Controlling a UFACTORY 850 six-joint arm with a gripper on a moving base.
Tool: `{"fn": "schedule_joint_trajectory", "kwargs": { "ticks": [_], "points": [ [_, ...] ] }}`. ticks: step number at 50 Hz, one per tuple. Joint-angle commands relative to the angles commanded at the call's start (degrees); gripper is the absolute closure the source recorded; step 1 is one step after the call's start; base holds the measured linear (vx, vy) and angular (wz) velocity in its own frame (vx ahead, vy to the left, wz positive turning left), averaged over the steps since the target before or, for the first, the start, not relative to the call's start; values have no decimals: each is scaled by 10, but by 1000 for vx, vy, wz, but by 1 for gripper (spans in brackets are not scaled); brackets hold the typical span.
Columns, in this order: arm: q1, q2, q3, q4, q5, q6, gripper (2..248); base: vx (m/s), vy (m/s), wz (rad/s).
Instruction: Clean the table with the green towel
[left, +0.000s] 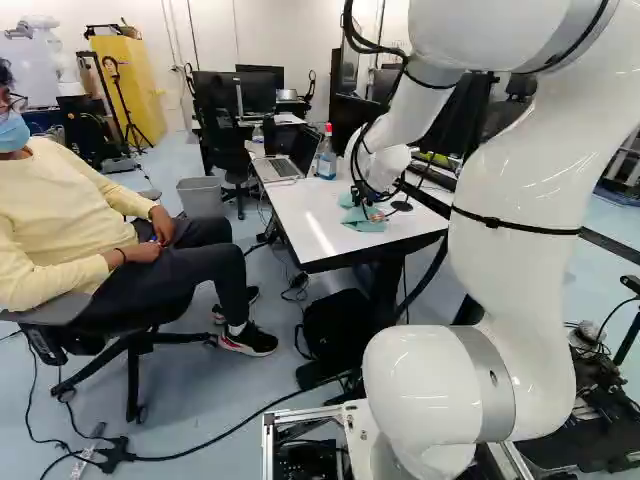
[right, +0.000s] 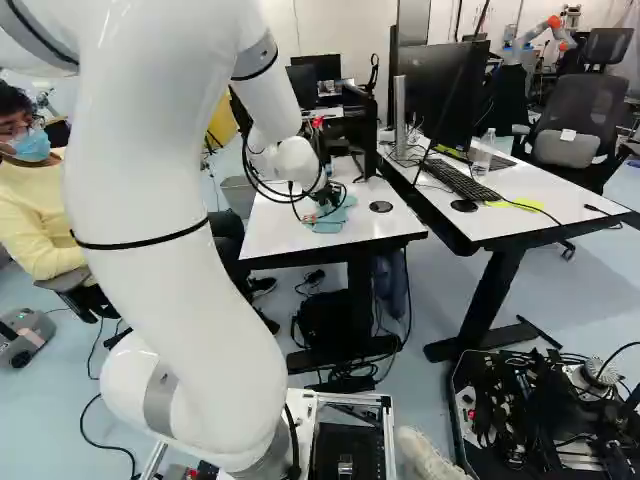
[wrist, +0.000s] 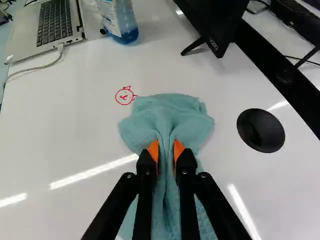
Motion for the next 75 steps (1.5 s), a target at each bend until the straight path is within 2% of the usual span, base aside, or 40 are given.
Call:
{"fn": "schedule_joint_trajectory", "kwargs": {
  "ticks": [38,51,75],
  "points": [
    [54,79,90,0,0,0,196,0,0,0],
    [76,97,108,0,0,0,196,0,0,0],
    [80,111,114,0,0,0,196,0,0,0]
  ]
}}
